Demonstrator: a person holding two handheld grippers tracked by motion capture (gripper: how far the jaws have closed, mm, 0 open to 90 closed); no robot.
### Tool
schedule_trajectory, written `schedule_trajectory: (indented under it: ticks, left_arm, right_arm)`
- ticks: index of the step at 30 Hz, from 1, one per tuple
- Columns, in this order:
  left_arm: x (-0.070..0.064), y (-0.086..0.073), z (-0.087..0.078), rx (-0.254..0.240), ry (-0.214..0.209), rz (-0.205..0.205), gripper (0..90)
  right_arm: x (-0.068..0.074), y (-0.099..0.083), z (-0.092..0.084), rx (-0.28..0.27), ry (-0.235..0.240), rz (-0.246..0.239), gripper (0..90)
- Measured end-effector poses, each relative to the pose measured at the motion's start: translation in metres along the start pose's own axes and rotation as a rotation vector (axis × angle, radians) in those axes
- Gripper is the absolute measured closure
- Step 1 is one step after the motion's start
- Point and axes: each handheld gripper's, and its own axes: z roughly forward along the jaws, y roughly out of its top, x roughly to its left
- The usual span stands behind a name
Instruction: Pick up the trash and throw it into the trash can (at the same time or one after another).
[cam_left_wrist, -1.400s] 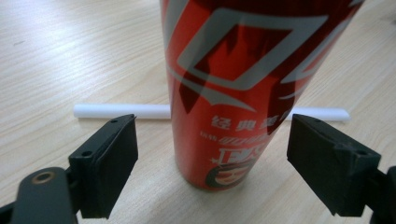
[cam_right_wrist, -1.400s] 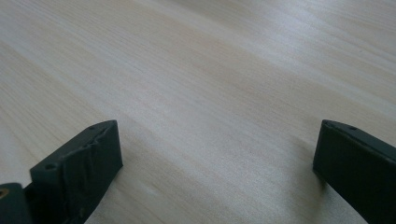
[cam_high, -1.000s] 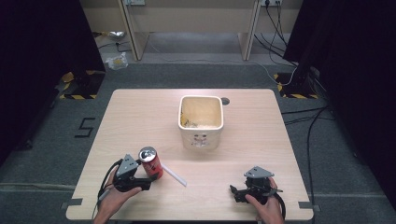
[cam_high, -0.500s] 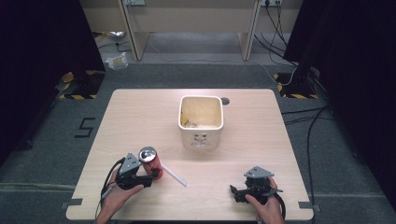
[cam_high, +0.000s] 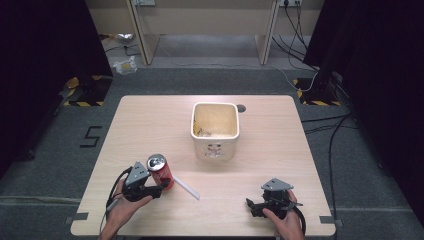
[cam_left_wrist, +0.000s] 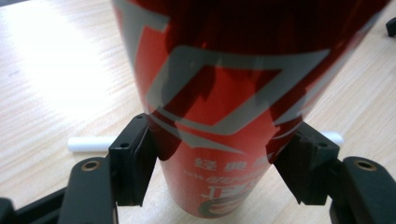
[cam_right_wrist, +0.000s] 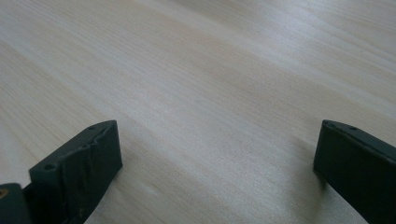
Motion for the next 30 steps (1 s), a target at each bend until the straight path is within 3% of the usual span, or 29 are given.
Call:
schedule_trajectory:
  ticks: [16, 30]
  left_arm:
    - [0.007, 0.038, 0.0, -0.013, -0.026, 0.017, 34.0]
    - [0.016, 0.066, 0.004, -0.03, -0.057, 0.003, 34.1]
  right_arm:
    - [0.0, 0.0, 0.0, 0.0, 0.0, 0.001, 1.2]
    - [0.0, 0.0, 0.0, 0.0, 0.0, 0.0, 1.1]
